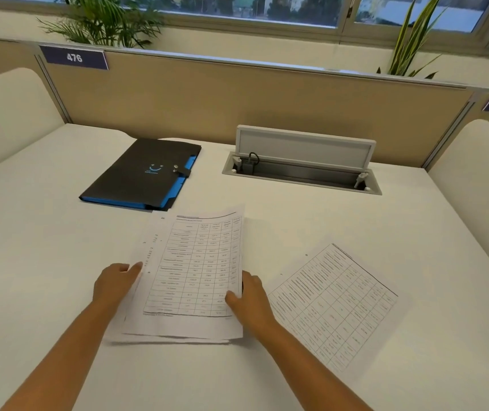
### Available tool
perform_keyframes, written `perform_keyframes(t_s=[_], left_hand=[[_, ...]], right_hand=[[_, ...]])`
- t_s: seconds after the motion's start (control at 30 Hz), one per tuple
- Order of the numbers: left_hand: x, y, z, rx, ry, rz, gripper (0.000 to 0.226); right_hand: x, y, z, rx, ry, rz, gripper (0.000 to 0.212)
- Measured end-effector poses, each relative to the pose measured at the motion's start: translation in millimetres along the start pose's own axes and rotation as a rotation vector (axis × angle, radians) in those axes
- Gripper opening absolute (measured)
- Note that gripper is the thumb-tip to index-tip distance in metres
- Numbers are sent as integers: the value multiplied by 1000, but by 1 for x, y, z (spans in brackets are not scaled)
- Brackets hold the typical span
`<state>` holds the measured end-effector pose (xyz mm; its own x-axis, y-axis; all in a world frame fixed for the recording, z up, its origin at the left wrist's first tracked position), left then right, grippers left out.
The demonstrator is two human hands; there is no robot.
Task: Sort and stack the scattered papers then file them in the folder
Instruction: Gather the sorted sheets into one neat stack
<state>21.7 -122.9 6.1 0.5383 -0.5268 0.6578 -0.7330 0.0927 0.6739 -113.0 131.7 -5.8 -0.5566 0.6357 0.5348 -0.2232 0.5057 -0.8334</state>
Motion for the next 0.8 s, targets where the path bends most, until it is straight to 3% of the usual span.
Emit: perform_keyframes(t_s=[0.3, 0.4, 0.5, 0.6, 0.73, 0.8], left_hand=[[-15, 6, -16, -85, -178, -75, 24], [-26, 15, -25, -126, -219, -176, 33], [-30, 22, -31, -134, -234, -337, 27], [-34, 26, -36, -137, -317, -499, 19], [-36, 41, -43, -161, -425, -685, 32], [-34, 53, -48, -212, -454, -727, 33]], right_hand=[[16, 12, 4, 13, 12, 51, 38], [18, 15, 7, 3, -11, 35, 39], [23, 16, 11, -12, -23, 21, 40], [41, 14, 12, -27, 83, 52, 45], [66, 3, 8, 6, 171, 270, 52], [73, -7, 6, 38, 142, 446, 37]])
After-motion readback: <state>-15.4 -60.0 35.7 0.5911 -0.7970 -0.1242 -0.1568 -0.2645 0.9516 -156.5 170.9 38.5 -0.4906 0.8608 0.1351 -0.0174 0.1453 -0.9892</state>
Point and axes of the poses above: each hand's wrist, its own z-axis towards the middle knuckle, its own x-axis out of the back of the hand, y = z × x, the point moved 9 cm from there along z, towards the middle knuckle, and after that the axes turned 4 degrees about x, right-handed, at the moved point
